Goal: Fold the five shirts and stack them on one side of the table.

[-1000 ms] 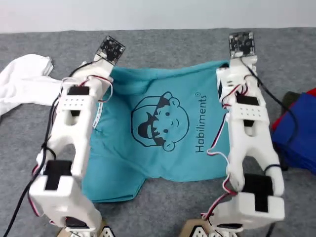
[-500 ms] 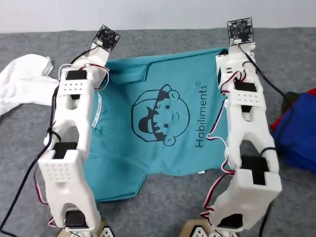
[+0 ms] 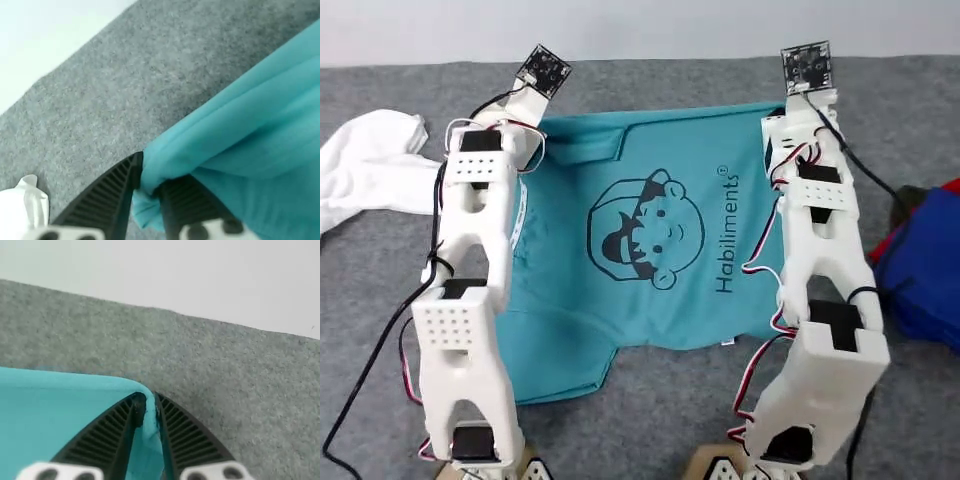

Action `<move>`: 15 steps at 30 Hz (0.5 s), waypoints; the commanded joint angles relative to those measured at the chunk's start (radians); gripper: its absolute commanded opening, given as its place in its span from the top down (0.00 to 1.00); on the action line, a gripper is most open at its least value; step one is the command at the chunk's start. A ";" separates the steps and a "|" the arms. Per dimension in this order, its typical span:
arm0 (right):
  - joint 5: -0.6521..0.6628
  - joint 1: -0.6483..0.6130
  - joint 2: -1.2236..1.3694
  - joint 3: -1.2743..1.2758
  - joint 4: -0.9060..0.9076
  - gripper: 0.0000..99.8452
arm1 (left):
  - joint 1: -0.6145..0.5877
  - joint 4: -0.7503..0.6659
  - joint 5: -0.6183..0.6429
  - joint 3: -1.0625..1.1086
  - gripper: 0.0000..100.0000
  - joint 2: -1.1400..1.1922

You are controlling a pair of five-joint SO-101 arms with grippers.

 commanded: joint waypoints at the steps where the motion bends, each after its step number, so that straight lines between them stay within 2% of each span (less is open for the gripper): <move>1: 0.023 0.016 0.001 -0.080 -0.038 0.99 | 0.002 0.092 -0.011 -0.171 1.00 0.028; 5: 0.025 0.008 -0.007 -0.080 0.001 0.99 | 0.000 0.272 -0.025 -0.338 1.00 0.086; 10: 0.018 -0.008 -0.064 -0.078 0.148 0.99 | 0.003 0.525 -0.114 -0.504 1.00 0.130; 15: 0.018 -0.025 -0.137 -0.075 0.295 0.99 | 0.003 0.718 -0.192 -0.630 1.00 0.152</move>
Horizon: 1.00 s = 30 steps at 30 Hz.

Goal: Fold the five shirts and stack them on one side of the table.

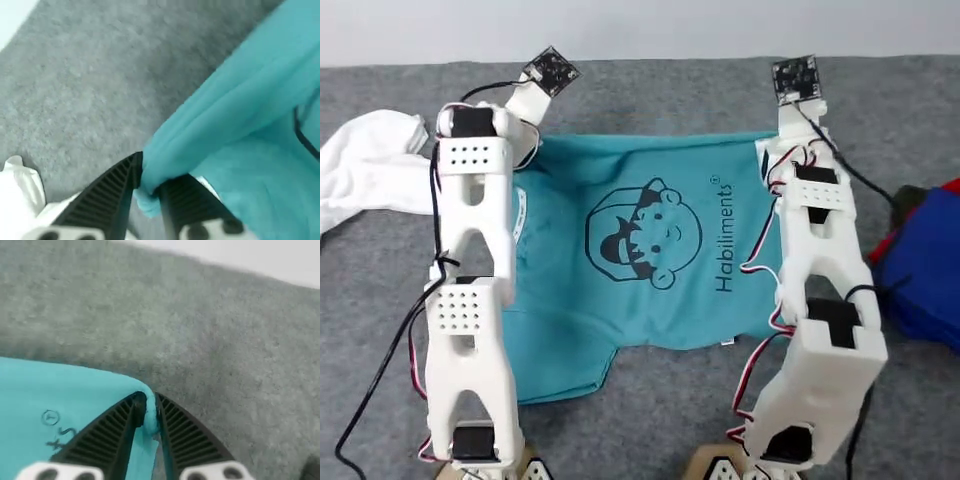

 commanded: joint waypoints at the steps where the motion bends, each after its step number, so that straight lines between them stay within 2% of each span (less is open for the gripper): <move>1: 0.002 -0.015 -0.128 -0.077 0.114 0.99 | 0.003 0.130 -0.055 -0.116 1.00 -0.012; 4: 0.002 -0.025 -0.157 -0.077 0.229 0.99 | 0.003 0.209 -0.097 -0.140 1.00 -0.014; 15: 0.002 -0.027 -0.298 -0.077 0.510 0.99 | -0.020 0.212 -0.106 -0.120 1.00 -0.028; 24: 0.006 -0.024 -0.395 -0.077 0.599 0.99 | -0.003 0.212 -0.126 -0.113 1.00 -0.227; 30: 0.002 -0.030 -0.475 -0.077 0.727 0.99 | -0.003 0.212 -0.126 -0.101 1.00 -0.342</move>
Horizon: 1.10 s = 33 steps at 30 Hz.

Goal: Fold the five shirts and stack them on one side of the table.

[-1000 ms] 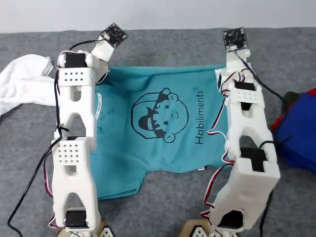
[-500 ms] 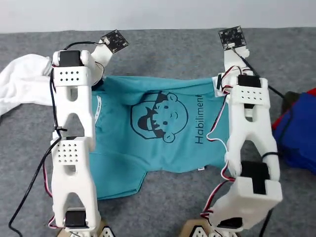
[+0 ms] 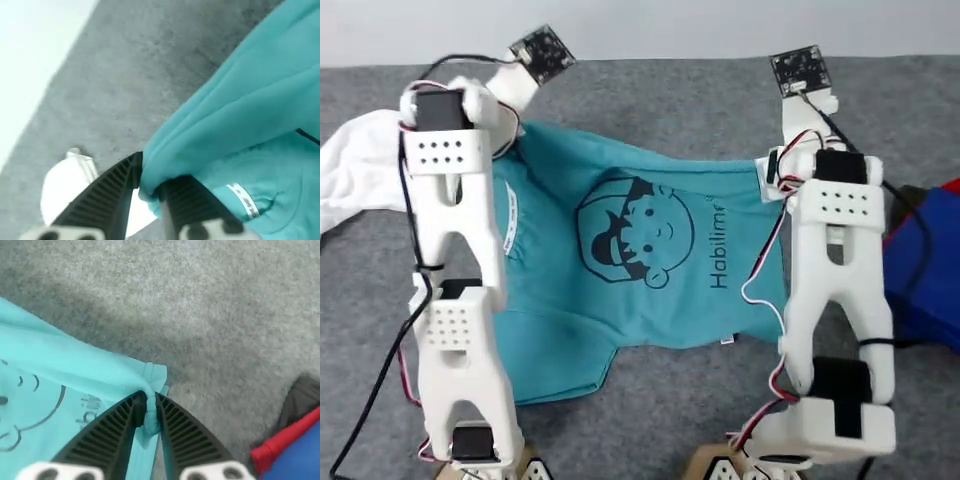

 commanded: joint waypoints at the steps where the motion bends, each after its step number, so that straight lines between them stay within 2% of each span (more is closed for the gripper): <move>1: 0.000 -0.004 -0.099 -0.075 0.074 0.99 | 0.008 0.023 -0.008 0.004 1.00 -0.135; 5: 0.000 -0.004 -0.128 -0.074 0.150 0.99 | 0.017 0.023 -0.008 0.177 1.00 -0.207; 10: 0.000 -0.004 -0.128 -0.052 0.206 0.99 | 0.049 0.023 -0.017 0.512 1.00 -0.308; 16: 0.006 -0.001 -0.137 0.043 0.226 0.99 | 0.101 0.023 -0.104 0.926 1.00 -0.443; 19: 0.000 -0.002 -0.130 0.068 0.226 0.99 | 0.112 0.020 -0.146 1.064 1.00 -0.483; 25: 0.009 -0.002 -0.127 0.230 -0.016 0.99 | 0.083 -0.104 -0.155 1.102 1.00 -0.413; 33: 0.009 -0.030 -0.113 0.388 -0.344 0.99 | 0.029 -0.422 -0.137 1.101 1.00 -0.253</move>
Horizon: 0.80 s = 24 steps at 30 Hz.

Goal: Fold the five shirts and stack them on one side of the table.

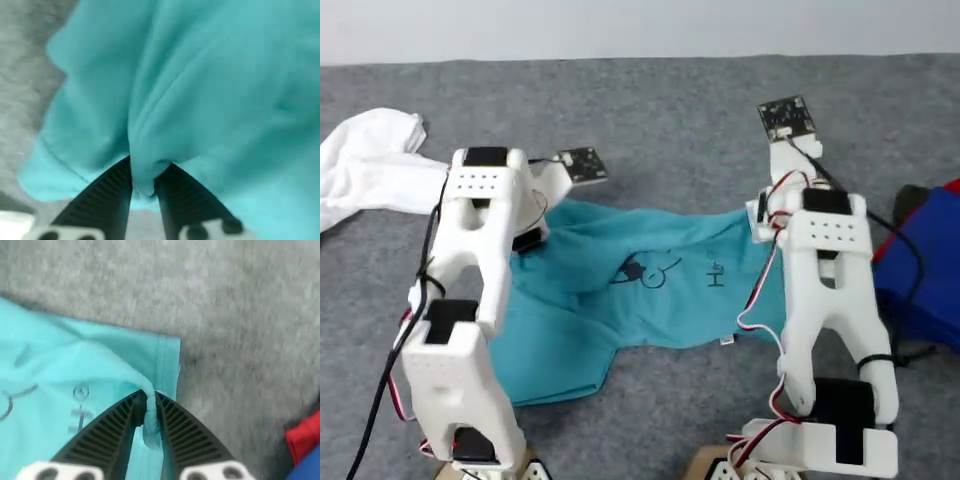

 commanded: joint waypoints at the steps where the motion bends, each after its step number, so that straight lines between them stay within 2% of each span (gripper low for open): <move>1: 0.009 -0.013 -0.021 0.006 -0.114 0.99 | -0.017 -0.141 0.029 -0.008 1.00 0.017; 7: 0.005 -0.002 0.067 0.006 -0.194 0.99 | -0.017 -0.183 0.104 -0.139 1.00 0.051; 10: 0.002 -0.007 0.082 0.006 -0.200 0.99 | -0.014 -0.181 0.170 -0.205 1.00 0.052; 14: 0.002 -0.007 0.087 0.008 -0.200 0.99 | -0.012 -0.183 0.193 -0.236 0.99 0.052; 18: 0.000 -0.004 0.082 0.012 -0.191 0.99 | -0.015 -0.169 0.198 -0.229 0.87 0.054; 20: 0.000 0.001 0.082 0.012 -0.191 0.99 | -0.017 -0.149 0.242 -0.229 0.80 0.054; 24: 0.000 0.001 0.081 0.012 -0.189 0.99 | -0.014 -0.132 0.269 -0.234 0.79 0.052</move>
